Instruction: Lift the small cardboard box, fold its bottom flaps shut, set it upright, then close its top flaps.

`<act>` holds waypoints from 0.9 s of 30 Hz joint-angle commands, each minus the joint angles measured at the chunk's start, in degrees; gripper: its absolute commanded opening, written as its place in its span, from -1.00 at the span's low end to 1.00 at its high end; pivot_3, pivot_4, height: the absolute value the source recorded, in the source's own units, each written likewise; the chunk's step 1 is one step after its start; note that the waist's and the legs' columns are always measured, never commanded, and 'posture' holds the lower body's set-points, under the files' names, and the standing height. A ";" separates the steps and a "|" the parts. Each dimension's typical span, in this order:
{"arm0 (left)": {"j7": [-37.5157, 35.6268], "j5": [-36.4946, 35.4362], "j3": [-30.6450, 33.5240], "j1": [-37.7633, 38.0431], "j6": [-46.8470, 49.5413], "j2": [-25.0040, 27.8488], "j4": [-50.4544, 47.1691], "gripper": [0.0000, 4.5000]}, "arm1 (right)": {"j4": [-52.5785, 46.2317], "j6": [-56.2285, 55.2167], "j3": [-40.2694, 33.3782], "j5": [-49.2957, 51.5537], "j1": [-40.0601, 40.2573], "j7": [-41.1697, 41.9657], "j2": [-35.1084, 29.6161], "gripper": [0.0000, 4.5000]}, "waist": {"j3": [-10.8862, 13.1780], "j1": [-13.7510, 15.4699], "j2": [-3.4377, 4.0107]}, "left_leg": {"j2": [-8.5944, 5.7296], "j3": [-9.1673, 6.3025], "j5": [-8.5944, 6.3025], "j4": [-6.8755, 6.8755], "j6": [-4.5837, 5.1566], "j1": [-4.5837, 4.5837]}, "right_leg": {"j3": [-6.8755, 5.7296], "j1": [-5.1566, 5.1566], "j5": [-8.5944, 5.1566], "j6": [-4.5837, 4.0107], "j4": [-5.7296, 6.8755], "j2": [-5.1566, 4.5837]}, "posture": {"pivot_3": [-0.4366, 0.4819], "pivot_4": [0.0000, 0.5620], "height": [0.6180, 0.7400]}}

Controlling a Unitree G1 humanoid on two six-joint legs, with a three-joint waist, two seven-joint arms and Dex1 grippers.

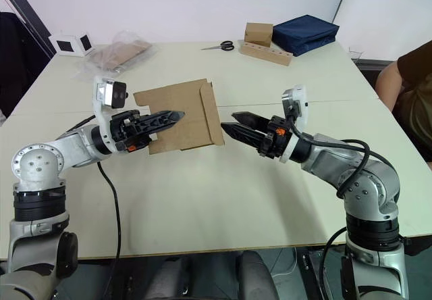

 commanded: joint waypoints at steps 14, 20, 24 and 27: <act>0.24 -1.16 0.79 -0.74 -0.77 0.66 -2.20 -1.00 | 2.34 1.84 -2.53 15.59 -1.53 -4.68 3.01 0.43 | 0.00 -0.04 0.00 | 0.00 0.00 0.00 0.00 0.00 0.00 | 0.00 0.00 0.00 0.00 0.00 0.00 | -0.05 -0.47 1.00; 0.66 -1.61 1.05 -0.12 -0.78 0.59 -2.94 -1.00 | 2.48 1.38 -1.92 16.38 -1.08 -5.42 2.37 0.43 | 0.00 -0.03 0.00 | 0.00 0.00 0.00 0.00 0.00 0.00 | 0.00 0.00 0.00 0.00 0.00 0.00 | -0.05 -0.47 1.00; 0.92 -1.76 1.10 0.26 -0.91 0.39 -3.52 -1.00 | 2.99 1.17 -1.55 15.73 -1.35 -5.21 2.27 0.21 | 0.00 -0.03 0.00 | 0.00 0.00 0.00 0.00 0.00 0.00 | 0.00 0.00 0.00 0.00 0.00 0.00 | -0.05 -0.47 1.00; 1.27 -2.09 1.26 0.47 -0.91 0.32 -3.82 -1.00 | 3.42 0.98 -1.47 14.81 -1.50 -4.92 1.89 -0.17 | 0.00 -0.03 0.00 | 0.00 0.00 0.00 0.00 0.00 0.00 | 0.00 0.00 0.00 0.00 0.00 0.00 | -0.05 -0.47 1.00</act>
